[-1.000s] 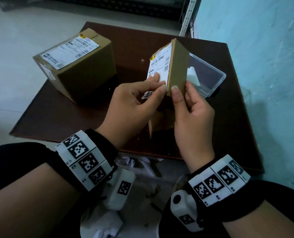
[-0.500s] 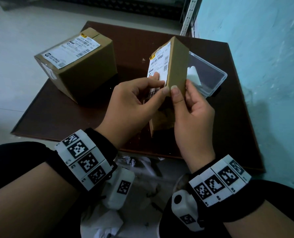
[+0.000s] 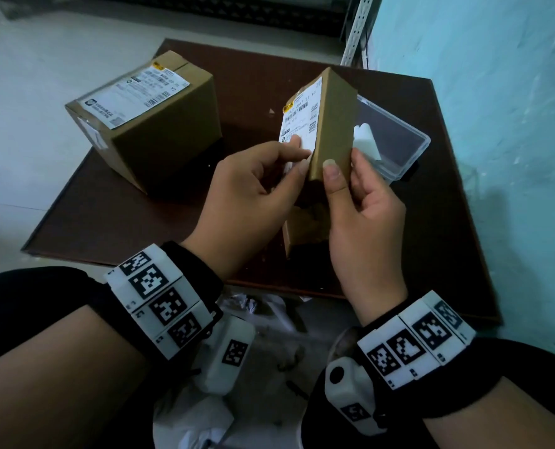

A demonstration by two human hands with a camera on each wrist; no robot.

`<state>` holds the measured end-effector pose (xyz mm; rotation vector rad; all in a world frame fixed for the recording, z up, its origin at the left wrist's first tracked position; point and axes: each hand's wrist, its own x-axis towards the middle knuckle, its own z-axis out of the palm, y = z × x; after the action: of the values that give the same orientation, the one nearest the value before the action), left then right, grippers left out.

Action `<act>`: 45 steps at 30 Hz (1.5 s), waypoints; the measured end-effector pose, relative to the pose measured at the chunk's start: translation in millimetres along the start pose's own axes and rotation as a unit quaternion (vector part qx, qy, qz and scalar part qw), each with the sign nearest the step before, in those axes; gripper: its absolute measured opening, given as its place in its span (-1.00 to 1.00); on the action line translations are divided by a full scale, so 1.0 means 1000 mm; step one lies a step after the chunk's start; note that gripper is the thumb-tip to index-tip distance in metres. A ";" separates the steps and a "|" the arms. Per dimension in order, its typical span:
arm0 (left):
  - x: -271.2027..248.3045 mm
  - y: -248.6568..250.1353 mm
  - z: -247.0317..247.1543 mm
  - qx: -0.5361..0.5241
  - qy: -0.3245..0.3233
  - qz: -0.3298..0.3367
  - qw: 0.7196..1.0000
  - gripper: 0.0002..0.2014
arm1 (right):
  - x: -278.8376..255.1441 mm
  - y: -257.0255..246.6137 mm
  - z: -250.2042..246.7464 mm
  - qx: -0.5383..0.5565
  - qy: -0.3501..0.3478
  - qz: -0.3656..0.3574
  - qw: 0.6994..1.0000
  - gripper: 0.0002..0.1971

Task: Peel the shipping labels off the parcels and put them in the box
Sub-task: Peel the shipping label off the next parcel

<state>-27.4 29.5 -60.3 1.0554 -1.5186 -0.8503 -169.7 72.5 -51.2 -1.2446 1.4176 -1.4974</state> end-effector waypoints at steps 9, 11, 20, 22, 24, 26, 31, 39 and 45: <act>-0.003 -0.002 0.002 0.016 -0.005 0.018 1.000 -0.97 | 0.001 0.001 -0.001 0.003 0.006 0.005 1.000 -0.55; -0.002 -0.003 0.003 0.020 -0.002 0.016 1.000 -0.98 | 0.000 0.001 0.000 0.001 0.000 0.003 1.000 -0.53; -0.002 -0.003 0.003 0.041 0.002 0.004 0.999 -0.87 | 0.000 0.001 0.000 0.001 -0.001 0.000 1.000 -0.49; -0.001 -0.003 0.004 0.049 0.006 0.005 0.999 -0.87 | 0.000 0.001 0.000 0.001 -0.002 0.002 1.000 -0.49; -0.002 -0.001 0.004 0.046 0.010 -0.003 0.999 -0.81 | 0.000 0.002 0.001 -0.002 0.001 0.001 1.000 -0.47; -0.004 0.000 0.006 0.040 0.012 -0.013 0.999 -0.74 | 0.000 0.002 0.000 -0.002 0.004 -0.001 1.000 -0.48; -0.004 0.000 0.005 0.047 0.024 0.000 0.999 -0.79 | -0.001 0.000 -0.001 -0.010 0.006 -0.001 1.000 -0.57; -0.005 0.000 0.005 0.043 0.031 0.010 0.999 -0.77 | -0.001 -0.002 -0.001 -0.021 0.012 0.009 1.000 -0.58; -0.004 0.000 0.006 0.025 0.034 0.000 0.999 -0.81 | 0.000 -0.001 0.000 -0.015 0.017 0.014 1.000 -0.55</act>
<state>-32.5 33.1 -63.1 1.1104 -1.4901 -0.7723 -169.9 72.9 -50.5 -1.2172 1.4779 -1.4901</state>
